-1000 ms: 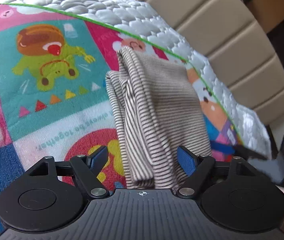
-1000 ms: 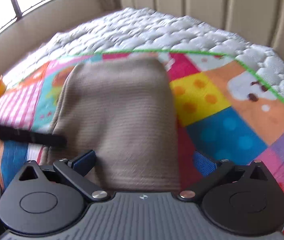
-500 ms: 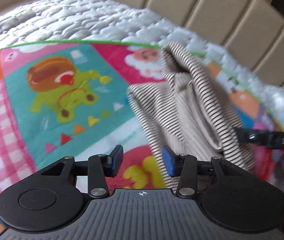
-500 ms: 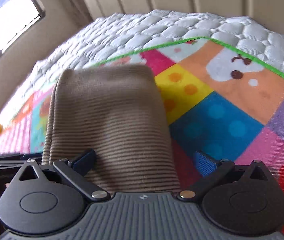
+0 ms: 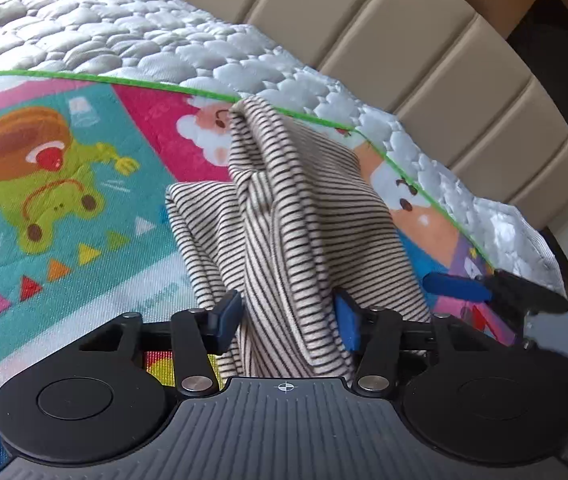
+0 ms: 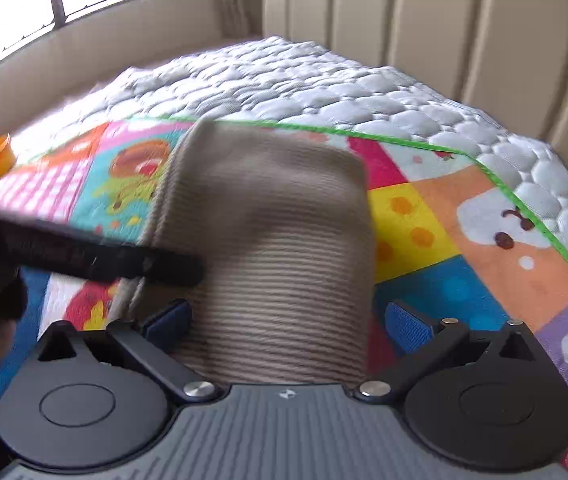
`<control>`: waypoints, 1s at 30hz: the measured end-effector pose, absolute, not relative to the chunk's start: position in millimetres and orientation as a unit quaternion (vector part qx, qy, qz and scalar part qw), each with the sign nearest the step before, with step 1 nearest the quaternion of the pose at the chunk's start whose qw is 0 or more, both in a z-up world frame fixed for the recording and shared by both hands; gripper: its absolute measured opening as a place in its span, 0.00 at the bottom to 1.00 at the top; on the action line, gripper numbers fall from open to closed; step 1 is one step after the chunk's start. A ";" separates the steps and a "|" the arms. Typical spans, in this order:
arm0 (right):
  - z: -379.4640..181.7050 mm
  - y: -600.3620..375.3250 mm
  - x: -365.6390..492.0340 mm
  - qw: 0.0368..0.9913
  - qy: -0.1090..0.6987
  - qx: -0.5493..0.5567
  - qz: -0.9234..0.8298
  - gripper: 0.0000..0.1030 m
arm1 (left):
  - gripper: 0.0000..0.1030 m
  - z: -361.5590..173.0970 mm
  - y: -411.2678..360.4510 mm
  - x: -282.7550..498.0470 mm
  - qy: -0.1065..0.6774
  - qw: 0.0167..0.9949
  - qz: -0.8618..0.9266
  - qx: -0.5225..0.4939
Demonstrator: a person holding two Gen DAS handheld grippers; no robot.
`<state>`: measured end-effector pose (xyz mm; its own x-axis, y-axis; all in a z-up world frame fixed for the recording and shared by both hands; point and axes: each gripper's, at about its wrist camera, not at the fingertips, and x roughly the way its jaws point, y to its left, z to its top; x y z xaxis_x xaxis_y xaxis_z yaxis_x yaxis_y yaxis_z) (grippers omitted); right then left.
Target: Fold clothes
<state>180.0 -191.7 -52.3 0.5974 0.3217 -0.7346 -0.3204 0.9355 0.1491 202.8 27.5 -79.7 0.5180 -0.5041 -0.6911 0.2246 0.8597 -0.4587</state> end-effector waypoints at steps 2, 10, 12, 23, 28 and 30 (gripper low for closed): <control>-48.1 -219.3 189.9 0.894 0.411 0.086 0.160 1.00 | 0.38 -73.7 28.1 199.1 0.437 0.862 -0.213 -0.144; -69.6 -230.8 247.6 0.869 0.403 0.236 0.162 1.00 | 0.39 -72.1 51.3 184.4 0.455 0.863 -0.178 -0.129; -80.4 -225.7 249.1 0.843 0.416 0.278 0.200 0.91 | 0.42 -71.7 48.7 184.2 0.454 0.865 -0.178 -0.118; -85.3 -200.0 234.4 0.865 0.458 0.138 0.152 0.97 | 0.54 -79.7 54.3 189.6 0.464 0.860 -0.175 -0.120; -69.1 -215.3 211.5 0.831 0.498 0.188 0.164 0.97 | 0.58 -79.0 53.3 186.4 0.460 0.864 -0.171 -0.111; -71.6 -215.1 197.5 0.823 0.512 0.178 0.169 0.97 | 0.60 -78.0 55.6 184.7 0.460 0.862 -0.175 -0.120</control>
